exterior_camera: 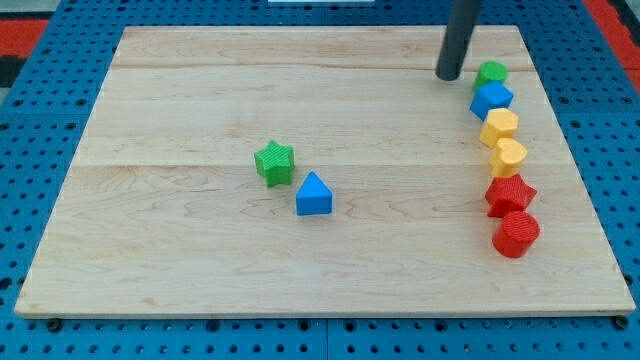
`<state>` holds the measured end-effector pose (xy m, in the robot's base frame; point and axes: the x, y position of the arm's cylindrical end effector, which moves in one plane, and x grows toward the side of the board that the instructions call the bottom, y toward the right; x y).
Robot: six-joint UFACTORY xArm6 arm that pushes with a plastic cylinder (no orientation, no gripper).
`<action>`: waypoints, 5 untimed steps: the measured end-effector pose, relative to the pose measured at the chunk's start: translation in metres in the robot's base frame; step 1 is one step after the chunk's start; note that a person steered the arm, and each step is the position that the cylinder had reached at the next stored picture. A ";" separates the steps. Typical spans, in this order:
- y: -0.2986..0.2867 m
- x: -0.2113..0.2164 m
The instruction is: Nudge the blue cube right a bit
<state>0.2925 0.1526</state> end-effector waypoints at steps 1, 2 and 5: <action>-0.015 0.005; -0.011 0.029; 0.000 0.053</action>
<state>0.3453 0.1523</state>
